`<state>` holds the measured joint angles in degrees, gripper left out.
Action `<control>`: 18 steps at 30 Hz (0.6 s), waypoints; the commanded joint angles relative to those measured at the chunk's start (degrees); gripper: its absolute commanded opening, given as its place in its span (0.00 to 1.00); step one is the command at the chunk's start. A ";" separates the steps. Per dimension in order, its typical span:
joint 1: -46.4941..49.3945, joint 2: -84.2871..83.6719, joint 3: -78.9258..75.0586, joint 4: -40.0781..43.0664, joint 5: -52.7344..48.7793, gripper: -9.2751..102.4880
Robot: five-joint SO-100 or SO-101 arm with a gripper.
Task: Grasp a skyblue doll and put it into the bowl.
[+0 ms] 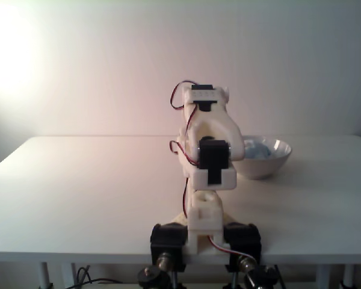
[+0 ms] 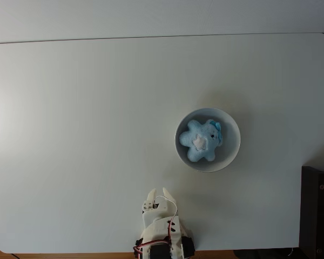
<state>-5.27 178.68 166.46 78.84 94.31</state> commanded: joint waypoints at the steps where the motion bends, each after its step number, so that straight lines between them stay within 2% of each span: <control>1: 0.44 17.14 0.26 0.35 -0.09 0.15; 18: 0.44 17.14 2.72 0.35 -0.09 0.15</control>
<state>-5.27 178.68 169.28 78.66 94.31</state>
